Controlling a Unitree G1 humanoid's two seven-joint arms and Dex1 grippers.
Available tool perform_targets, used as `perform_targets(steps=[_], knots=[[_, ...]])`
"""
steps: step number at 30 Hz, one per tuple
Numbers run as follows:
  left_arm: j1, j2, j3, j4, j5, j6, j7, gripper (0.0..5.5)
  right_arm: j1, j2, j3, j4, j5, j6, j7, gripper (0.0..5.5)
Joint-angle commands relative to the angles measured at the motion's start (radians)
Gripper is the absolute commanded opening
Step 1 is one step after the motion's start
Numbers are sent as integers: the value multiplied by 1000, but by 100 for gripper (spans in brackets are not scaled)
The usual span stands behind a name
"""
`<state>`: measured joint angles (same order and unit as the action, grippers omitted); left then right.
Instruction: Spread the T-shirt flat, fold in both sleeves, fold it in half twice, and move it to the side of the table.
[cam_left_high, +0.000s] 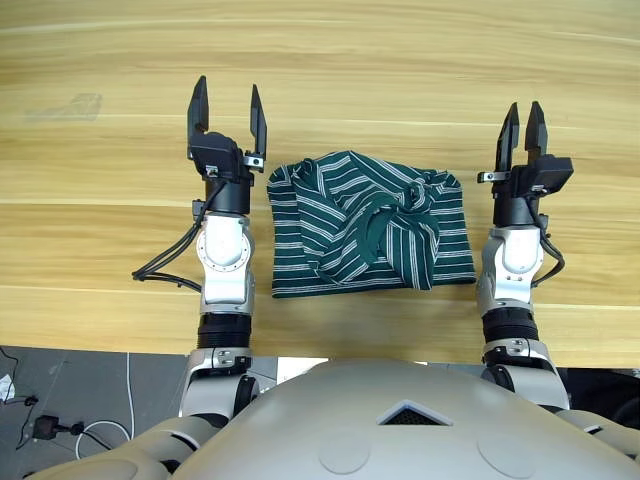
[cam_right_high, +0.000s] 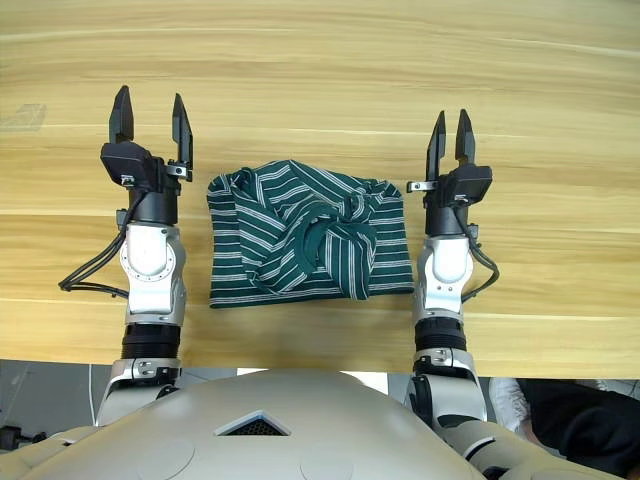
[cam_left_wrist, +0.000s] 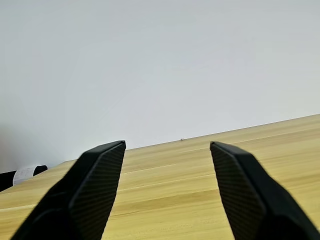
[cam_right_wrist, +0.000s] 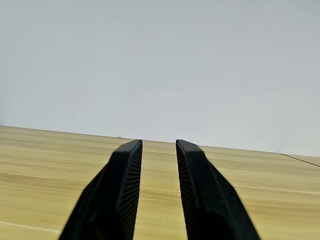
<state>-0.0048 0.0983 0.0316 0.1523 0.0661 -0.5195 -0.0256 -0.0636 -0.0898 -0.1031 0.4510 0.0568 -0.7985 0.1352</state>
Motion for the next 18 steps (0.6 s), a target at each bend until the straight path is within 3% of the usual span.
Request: perform_targets(steps=[1,18], knots=[[-9,5,3,6,4,-6,3,314,-9,3,4,7,11,3,6,124],[16,1,-8,-63,-24,62,-20,314,19,-12,25,-45,62,48,70,124]])
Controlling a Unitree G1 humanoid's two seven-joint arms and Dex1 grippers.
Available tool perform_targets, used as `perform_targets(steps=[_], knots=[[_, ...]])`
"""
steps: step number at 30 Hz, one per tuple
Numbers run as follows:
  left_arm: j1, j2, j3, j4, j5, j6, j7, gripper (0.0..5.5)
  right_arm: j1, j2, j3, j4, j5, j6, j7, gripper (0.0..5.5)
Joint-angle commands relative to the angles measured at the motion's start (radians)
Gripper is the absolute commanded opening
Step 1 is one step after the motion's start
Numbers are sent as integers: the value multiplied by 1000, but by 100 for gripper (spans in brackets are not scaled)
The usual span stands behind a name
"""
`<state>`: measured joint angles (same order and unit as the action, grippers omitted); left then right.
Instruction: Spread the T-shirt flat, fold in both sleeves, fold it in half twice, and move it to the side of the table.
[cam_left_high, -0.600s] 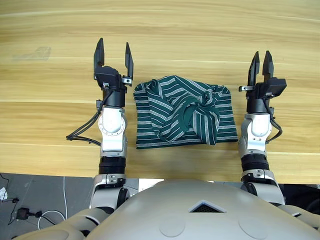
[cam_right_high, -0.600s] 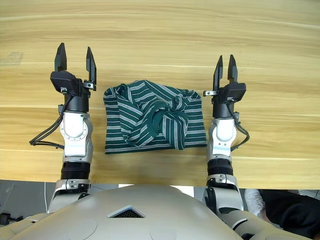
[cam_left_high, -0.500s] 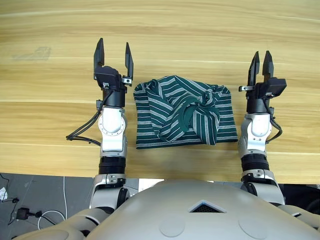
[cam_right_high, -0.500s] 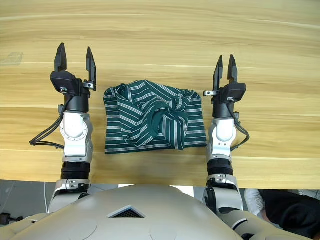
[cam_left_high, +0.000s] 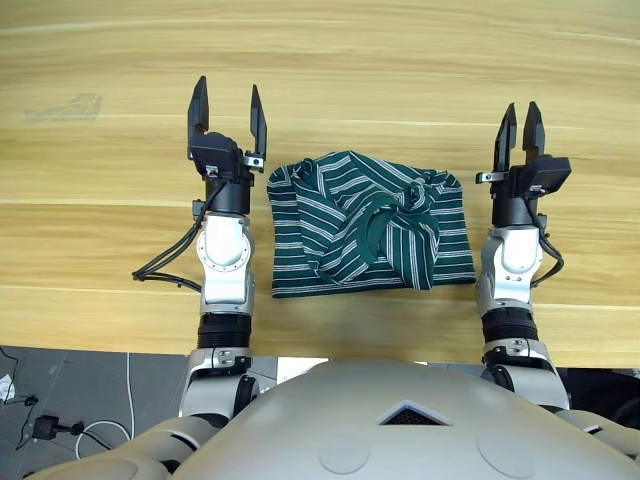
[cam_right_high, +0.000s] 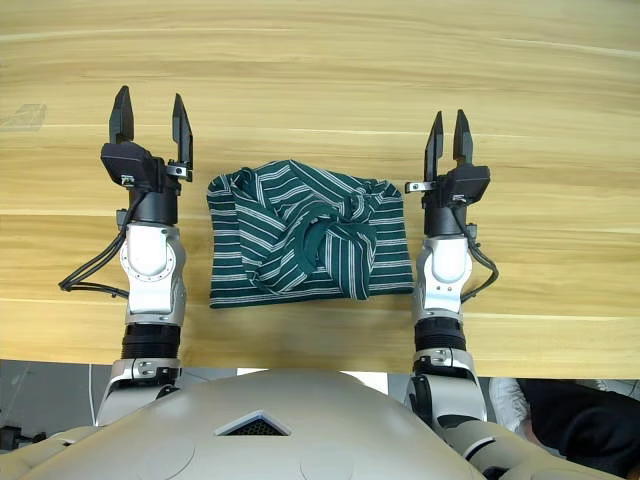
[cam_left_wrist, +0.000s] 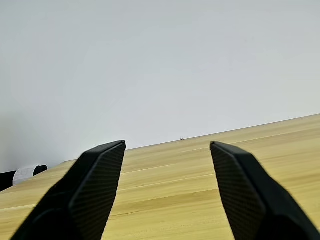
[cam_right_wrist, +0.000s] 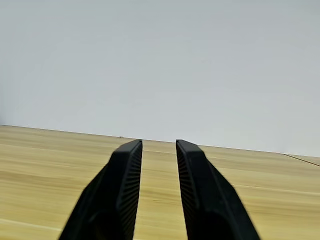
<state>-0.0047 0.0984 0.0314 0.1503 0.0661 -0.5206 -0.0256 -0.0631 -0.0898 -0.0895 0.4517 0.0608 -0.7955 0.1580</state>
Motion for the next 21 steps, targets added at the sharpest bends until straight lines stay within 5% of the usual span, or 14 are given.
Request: perform_targets(steps=[1,8,12,16,21], knots=[[27,-1,-14,-93,-40,101,-34,314,34,-21,14,-76,77,58,66,124],[246,27,-100,-465,-155,392,-141,314,246,-150,26,-444,246,288,227,124],[363,63,-151,-631,-159,518,-183,318,364,-233,36,-616,298,435,299,194],[450,69,-250,-697,-133,587,-199,318,461,-297,61,-757,383,632,353,258],[511,84,-384,-681,-82,630,-219,318,546,-372,107,-878,470,880,408,263]])
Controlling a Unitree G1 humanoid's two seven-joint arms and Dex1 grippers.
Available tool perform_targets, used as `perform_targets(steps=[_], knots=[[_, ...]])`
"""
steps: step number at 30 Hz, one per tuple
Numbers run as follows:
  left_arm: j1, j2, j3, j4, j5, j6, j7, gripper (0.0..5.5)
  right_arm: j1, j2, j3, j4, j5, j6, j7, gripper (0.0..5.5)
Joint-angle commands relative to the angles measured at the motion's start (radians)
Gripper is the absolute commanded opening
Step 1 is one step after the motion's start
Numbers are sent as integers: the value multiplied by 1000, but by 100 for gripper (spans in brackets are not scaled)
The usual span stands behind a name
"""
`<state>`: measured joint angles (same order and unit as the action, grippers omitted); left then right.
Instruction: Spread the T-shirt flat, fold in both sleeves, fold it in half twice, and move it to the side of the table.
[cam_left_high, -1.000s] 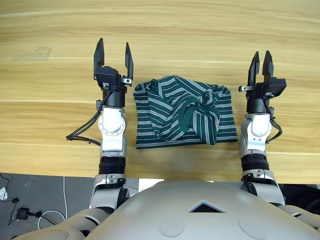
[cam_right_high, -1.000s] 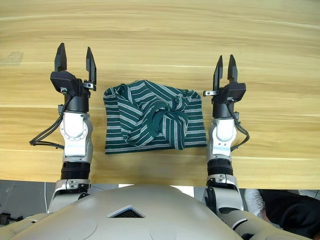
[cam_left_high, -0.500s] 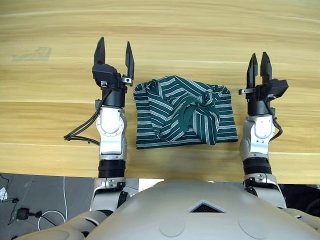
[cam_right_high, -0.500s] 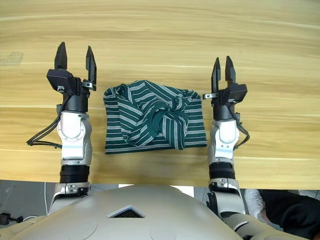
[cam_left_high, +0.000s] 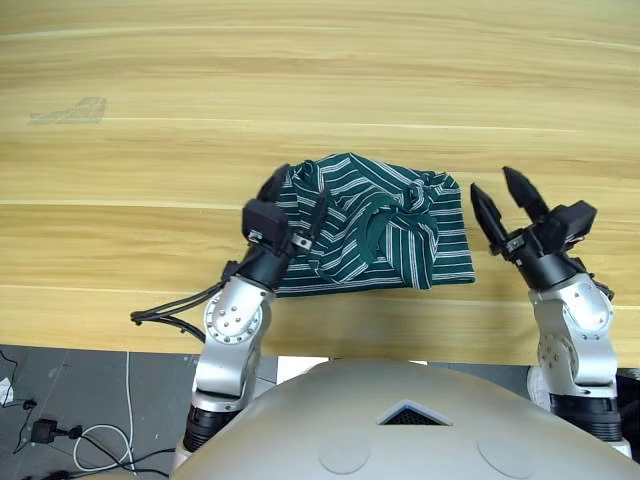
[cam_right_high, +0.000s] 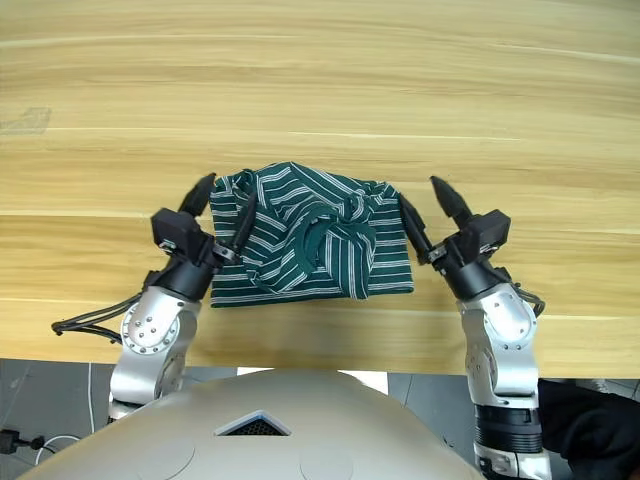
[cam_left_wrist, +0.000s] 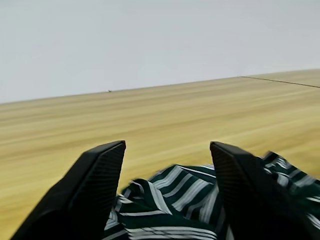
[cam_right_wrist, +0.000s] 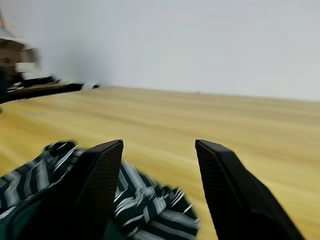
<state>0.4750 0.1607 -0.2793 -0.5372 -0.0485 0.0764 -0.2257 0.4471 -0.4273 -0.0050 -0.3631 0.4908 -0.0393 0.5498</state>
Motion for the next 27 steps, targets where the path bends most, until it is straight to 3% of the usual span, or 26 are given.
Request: perform_targets(steps=[1,8,27], knots=[[38,31,-98,9,41,39,-29,318,43,-38,24,-76,57,163,14,263],[41,39,-168,53,80,34,-24,318,43,-20,24,-118,114,366,-30,263],[40,38,-208,155,147,-5,-6,318,12,53,51,-60,10,363,-49,263]])
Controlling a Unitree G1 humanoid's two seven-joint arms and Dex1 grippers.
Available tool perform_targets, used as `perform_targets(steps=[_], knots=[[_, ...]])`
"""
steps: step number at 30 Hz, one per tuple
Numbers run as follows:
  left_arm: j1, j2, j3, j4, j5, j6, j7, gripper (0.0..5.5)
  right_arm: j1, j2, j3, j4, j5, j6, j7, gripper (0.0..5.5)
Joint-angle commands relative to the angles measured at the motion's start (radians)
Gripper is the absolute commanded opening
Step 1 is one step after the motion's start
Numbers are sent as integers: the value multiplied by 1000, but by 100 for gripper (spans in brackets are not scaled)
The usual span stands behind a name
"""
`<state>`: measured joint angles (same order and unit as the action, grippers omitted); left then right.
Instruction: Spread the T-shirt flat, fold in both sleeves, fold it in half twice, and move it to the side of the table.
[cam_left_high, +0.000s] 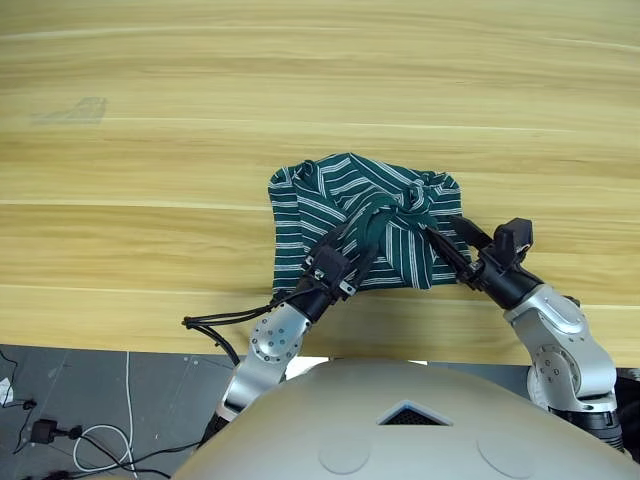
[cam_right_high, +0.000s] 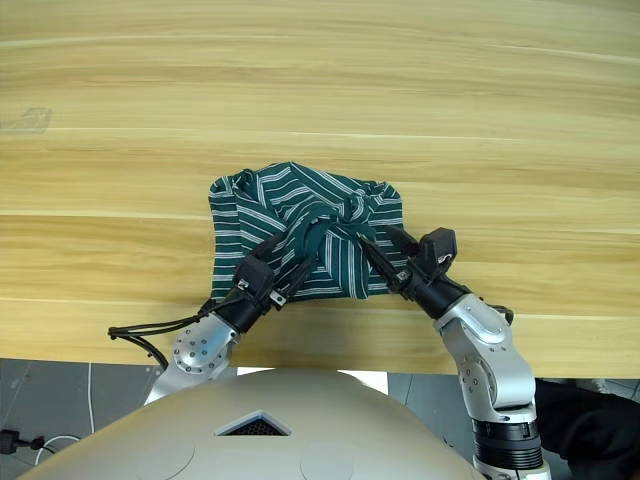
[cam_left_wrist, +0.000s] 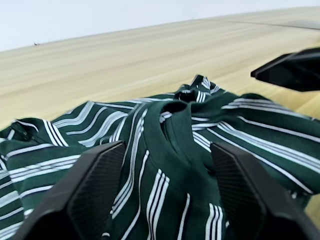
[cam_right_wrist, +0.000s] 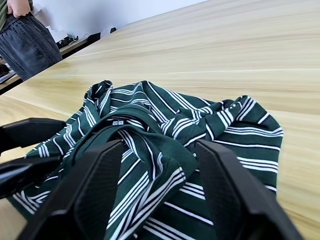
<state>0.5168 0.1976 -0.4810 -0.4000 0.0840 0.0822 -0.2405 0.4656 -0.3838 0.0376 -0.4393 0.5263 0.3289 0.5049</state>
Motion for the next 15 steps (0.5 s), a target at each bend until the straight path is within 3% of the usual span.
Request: perform_targets(steps=[1,15], knots=[[-1,2,-8,23,15,-13,9,318,-4,13,12,17,-30,-7,-4,263],[17,23,-50,48,31,-24,-3,318,-2,38,31,36,-96,-11,-8,263]])
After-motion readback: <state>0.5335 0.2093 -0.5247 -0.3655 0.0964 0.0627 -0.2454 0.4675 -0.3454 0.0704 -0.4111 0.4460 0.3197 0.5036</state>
